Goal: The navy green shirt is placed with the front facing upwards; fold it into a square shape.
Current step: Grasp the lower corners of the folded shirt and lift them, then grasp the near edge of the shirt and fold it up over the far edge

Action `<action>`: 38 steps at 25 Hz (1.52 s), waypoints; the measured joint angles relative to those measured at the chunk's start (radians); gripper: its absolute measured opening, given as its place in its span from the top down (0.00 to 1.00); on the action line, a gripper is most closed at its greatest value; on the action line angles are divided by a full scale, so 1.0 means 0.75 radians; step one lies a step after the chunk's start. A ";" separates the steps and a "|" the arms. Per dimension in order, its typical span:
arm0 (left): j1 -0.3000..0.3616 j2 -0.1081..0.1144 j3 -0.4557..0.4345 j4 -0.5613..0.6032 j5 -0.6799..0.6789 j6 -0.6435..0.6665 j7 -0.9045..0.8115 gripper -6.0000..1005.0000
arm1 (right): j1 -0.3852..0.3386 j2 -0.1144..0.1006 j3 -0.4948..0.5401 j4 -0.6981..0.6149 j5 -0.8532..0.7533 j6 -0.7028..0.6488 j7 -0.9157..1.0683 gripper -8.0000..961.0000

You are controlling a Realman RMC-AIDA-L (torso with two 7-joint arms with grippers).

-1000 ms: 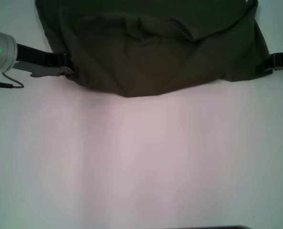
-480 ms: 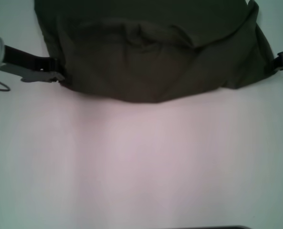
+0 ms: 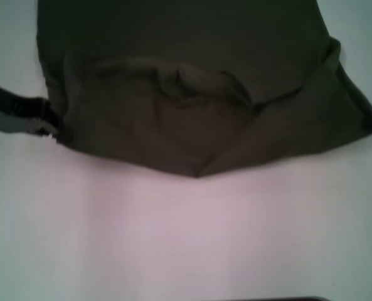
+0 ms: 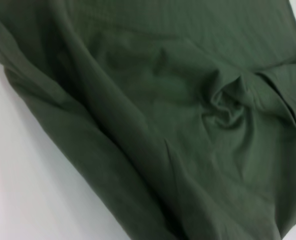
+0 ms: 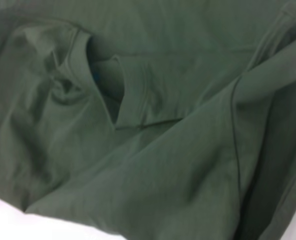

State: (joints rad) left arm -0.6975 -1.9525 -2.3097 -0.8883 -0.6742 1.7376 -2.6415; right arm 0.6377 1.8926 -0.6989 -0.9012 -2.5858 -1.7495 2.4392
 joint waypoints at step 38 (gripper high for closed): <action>-0.064 0.052 -0.270 -0.224 0.038 0.337 0.017 0.97 | 0.032 -0.179 0.116 0.046 0.367 -0.279 -0.017 0.99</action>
State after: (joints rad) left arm -0.7454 -1.9135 -2.5121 -1.0563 -0.6459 1.9902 -2.6290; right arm 0.6621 1.7580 -0.6119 -0.8665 -2.3103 -1.9589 2.4263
